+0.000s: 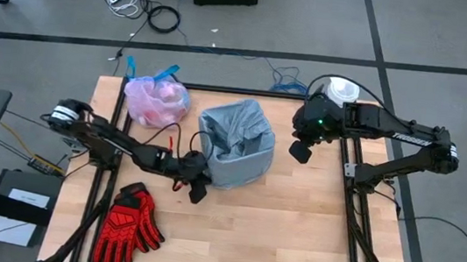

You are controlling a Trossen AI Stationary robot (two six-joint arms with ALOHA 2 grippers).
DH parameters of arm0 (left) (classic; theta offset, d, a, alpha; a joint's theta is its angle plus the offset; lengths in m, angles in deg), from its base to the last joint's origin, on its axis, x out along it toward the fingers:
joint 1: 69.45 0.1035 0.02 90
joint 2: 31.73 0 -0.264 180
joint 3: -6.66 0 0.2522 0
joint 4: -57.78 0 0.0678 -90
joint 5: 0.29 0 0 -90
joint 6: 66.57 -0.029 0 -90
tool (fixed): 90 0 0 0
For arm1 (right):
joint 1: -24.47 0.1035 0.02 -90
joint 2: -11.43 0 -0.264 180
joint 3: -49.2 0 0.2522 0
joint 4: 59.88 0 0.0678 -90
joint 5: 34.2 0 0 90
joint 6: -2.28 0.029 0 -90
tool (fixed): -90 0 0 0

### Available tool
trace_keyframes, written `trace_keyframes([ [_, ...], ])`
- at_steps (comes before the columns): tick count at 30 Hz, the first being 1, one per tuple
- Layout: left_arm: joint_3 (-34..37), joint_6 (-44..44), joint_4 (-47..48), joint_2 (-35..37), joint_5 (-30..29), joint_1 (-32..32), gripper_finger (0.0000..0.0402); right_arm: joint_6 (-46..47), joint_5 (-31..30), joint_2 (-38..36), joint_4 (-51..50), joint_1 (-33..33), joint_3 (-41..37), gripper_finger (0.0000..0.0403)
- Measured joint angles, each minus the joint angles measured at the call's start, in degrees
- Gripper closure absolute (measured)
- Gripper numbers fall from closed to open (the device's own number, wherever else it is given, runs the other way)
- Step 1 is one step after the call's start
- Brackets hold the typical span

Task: Place trash/remove bag and relplace
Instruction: Put the gray trash bag into the trash bin

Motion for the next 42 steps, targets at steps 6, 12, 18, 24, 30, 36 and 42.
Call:
trace_keyframes([
  [6,-7.0,-2.6,21.5,3.9,-9.3,-0.1,0.0387,-0.7,0.0,0.0,0.2,-0.8,0.0,0.0403],
  [12,-11.8,-0.2,33.1,6.4,-12.4,0.1,0.0390,-3.5,-5.3,0.0,0.5,-1.9,0.0,0.0403],
  [18,-21.9,-0.9,45.9,8.7,-17.1,0.3,0.0390,-13.2,-13.4,0.0,8.7,-7.6,0.0,0.0403],
  [24,-30.7,-1.1,58.0,8.8,-20.9,3.2,0.0390,-14.1,6.8,2.0,17.3,-18.8,0.0,0.0403],
  [30,-32.2,-2.1,60.3,8.8,-21.0,7.8,0.0390,-12.6,14.7,8.3,14.3,-23.6,0.0,0.0403],
  [36,-32.2,-6.3,60.1,8.8,-20.9,12.5,0.0390,-13.3,18.7,15.2,14.7,-21.8,0.0,0.0403],
  [42,-32.2,-10.2,59.9,8.8,-19.3,15.3,0.0390,-13.2,23.1,16.5,12.1,-17.5,0.0,0.0403],
])
